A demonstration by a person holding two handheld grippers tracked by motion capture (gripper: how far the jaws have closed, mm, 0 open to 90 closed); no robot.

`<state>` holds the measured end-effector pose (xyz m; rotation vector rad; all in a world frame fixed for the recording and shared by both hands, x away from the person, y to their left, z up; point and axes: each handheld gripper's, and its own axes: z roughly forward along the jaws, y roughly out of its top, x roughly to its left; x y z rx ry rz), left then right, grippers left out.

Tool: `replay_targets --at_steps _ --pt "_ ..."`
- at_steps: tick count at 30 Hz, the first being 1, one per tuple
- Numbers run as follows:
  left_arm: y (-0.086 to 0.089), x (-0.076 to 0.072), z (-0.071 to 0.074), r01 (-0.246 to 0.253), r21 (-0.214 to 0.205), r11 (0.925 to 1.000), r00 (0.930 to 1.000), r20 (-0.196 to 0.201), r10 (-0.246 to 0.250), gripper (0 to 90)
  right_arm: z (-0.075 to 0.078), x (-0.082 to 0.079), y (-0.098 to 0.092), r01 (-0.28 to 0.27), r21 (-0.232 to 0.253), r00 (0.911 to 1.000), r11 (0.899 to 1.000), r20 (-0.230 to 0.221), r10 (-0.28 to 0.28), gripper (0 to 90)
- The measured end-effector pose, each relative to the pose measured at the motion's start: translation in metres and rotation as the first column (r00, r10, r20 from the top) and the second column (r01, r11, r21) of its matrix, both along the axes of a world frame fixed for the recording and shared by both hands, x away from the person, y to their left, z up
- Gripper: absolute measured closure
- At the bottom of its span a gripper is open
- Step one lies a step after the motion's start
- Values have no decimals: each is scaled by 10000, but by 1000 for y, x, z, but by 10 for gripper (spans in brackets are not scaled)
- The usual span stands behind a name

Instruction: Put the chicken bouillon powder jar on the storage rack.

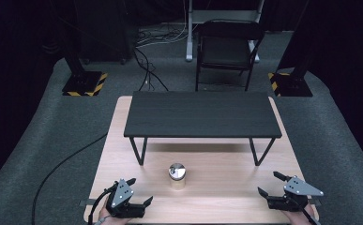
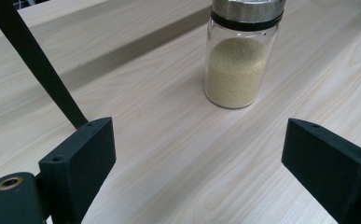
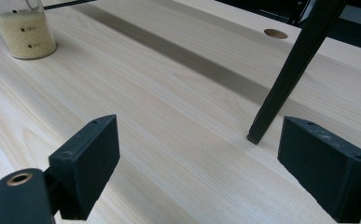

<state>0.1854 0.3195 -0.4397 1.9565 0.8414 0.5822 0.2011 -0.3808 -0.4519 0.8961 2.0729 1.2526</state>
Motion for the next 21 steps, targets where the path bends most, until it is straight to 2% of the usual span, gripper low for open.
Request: replay_targets --at_steps 9,12,17,20,21 --pt "-5 2 0 64 78 9999 10000 -66 -63 75 0 0 1 -29 -39 10000 10000 -15 29 121" --pt "-7 3 0 126 -100 9999 9998 -140 -127 74 -2 0 2 15 48 10000 10000 -24 -15 120" --pt "-21 11 3 334 -43 9994 9994 -113 -334 67 -1 2 3 -57 -1 10000 10000 -77 57 120" --pt "-25 16 1 411 -211 9989 9990 -169 -415 68 -1 1 3 -59 48 10000 10000 -15 59 120" --pt "-31 23 -1 512 -161 9986 9982 -291 -516 68 -1 1 2 -79 45 10000 10000 15 79 120"
